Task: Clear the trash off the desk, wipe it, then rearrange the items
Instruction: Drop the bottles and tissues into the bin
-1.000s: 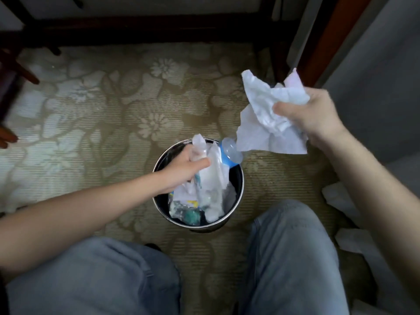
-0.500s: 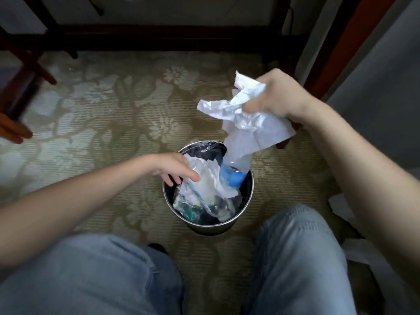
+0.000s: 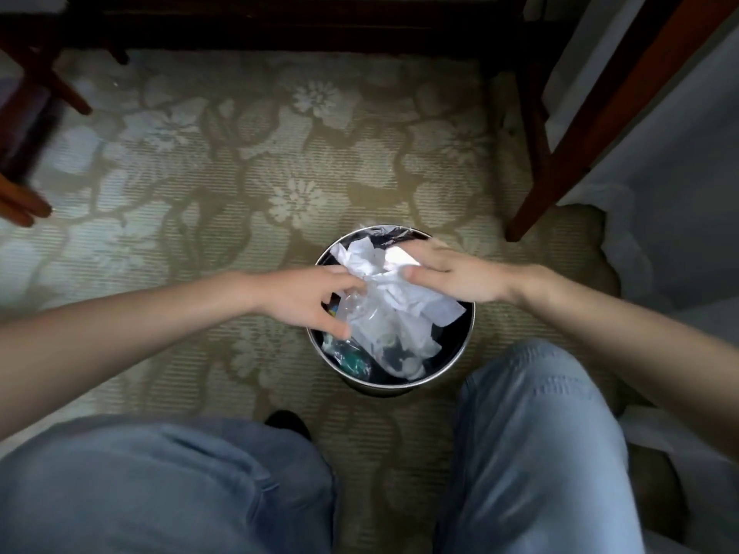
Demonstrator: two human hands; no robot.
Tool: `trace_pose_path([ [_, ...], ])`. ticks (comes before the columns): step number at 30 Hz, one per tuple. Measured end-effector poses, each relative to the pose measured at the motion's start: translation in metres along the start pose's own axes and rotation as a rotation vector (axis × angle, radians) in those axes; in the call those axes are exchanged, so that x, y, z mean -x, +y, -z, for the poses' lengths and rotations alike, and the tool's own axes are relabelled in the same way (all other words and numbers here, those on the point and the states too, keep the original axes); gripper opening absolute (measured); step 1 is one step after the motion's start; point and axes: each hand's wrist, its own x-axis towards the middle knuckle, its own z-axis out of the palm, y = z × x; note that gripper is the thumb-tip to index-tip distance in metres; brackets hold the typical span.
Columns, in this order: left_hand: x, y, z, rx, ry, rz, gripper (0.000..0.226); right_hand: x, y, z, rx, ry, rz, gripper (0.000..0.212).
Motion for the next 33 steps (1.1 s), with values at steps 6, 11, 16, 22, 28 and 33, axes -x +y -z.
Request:
trace_pose_path([
  [6,-0.005,-0.009,-0.008,-0.200,0.066,0.131,0.061,-0.015,0.011,-0.046,0.004,0.020,-0.043,0.058],
  [11,0.003,-0.014,-0.015,-0.140,0.191,-0.001,0.076,-0.049,-0.005,-0.061,-0.112,-0.092,-0.080,0.074],
  [16,-0.005,-0.025,-0.014,-0.180,-0.033,-0.037,0.070,-0.001,0.010,-0.057,0.328,0.222,0.023,0.060],
  [22,-0.030,-0.029,-0.016,-0.432,-0.051,-0.021,0.067,0.006,0.024,-0.080,0.586,0.185,0.013,0.050],
  [28,-0.030,-0.026,0.002,-0.457,-0.031,-0.089,0.069,0.009,0.008,-0.058,0.638,0.264,0.066,0.047],
  [33,0.017,0.003,0.039,-0.464,0.206,-0.163,0.057,0.033,-0.030,-0.018,0.629,0.287,0.000,0.049],
])
